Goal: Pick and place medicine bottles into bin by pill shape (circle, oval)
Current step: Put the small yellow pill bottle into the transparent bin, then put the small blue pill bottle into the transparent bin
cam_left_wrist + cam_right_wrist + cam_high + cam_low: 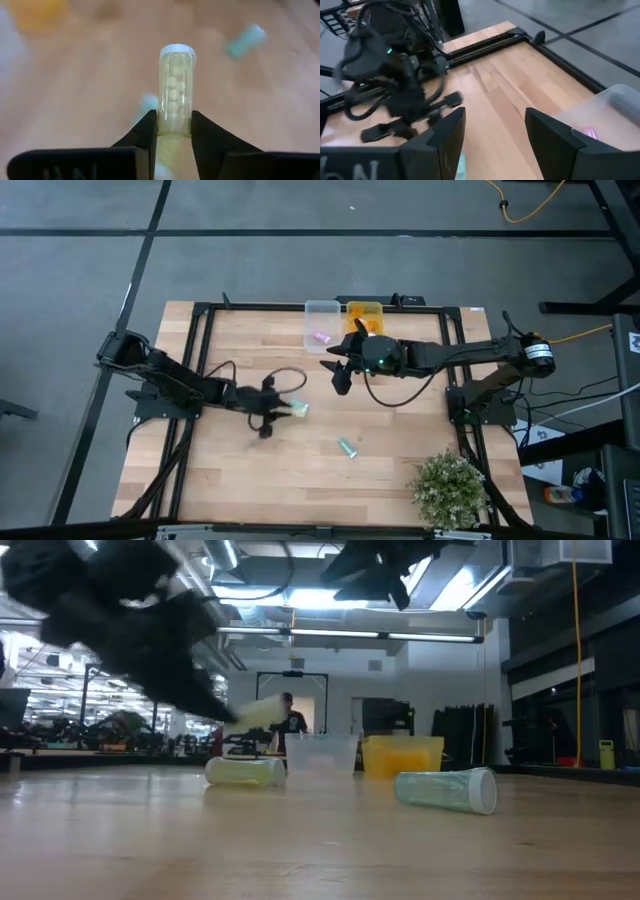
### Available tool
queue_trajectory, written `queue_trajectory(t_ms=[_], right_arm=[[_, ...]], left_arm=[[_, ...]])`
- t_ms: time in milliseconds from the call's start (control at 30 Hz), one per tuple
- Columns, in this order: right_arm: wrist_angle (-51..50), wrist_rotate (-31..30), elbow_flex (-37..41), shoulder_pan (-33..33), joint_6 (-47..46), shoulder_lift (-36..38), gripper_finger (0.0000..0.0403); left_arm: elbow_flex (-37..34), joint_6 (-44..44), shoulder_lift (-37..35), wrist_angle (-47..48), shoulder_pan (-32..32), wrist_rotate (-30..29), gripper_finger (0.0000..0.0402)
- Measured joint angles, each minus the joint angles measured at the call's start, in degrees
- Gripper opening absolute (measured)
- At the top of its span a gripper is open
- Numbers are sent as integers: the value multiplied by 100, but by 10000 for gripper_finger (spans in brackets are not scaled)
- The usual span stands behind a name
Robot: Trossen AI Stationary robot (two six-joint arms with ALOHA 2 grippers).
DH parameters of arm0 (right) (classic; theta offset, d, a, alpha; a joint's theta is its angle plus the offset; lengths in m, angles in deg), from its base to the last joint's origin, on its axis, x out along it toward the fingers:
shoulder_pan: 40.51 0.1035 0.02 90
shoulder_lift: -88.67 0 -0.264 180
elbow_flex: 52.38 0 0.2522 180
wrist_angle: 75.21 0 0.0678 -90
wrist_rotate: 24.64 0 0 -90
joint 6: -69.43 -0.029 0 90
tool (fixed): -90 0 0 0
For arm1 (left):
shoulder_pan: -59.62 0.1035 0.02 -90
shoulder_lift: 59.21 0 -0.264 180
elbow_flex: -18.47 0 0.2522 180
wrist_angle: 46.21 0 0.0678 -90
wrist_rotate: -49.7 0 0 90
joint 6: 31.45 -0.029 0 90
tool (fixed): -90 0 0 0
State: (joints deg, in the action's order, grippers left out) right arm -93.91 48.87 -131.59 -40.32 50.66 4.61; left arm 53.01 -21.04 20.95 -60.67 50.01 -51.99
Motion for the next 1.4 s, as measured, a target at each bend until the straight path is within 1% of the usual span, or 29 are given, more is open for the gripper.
queue_trajectory(t_ms=[133, 233, 333, 400, 533, 633, 767, 900, 1033, 1200, 1300, 1400], right_arm=[[118, -41, 0, 89, 266, 204, 209], [171, -267, 0, 180, 419, 297, 209], [150, -444, -2, 262, 446, 326, 209], [101, -446, -2, 300, 449, 326, 209], [-27, -451, -2, 372, 433, 326, 209], [-100, -450, 0, 436, 434, 324, 209], [-239, -447, -2, 468, 449, 324, 209], [-393, -456, -2, 464, 424, 323, 209], [-446, -460, -2, 464, 416, 321, 209], [-555, -454, -2, 464, 384, 321, 209], [-1057, -449, -2, 504, 48, 321, 209], [-1677, -451, 5, 619, -432, 310, 209]], left_arm=[[681, -706, 117, 76, 807, -104, 78], [1333, -962, 362, 288, 1585, -44, 78], [2075, -1000, 811, 800, 2378, 320, 78], [2573, -1011, 1205, 1121, 2814, 568, 78], [3377, -1007, 1919, 1747, 3386, 931, 85], [3836, -1125, 2162, 2283, 3562, 1164, 99], [4145, -1237, 2199, 2655, 3685, 1191, 121], [4189, -1217, 2028, 2706, 3822, 1185, 141], [4184, -1214, 2009, 2842, 3936, 1185, 156], [4184, -1202, 1995, 3128, 3971, 1212, 160], [4186, -1204, 1819, 3506, 3896, 1433, 159], [4184, -1239, 1552, 4137, 3716, 1647, 159]])
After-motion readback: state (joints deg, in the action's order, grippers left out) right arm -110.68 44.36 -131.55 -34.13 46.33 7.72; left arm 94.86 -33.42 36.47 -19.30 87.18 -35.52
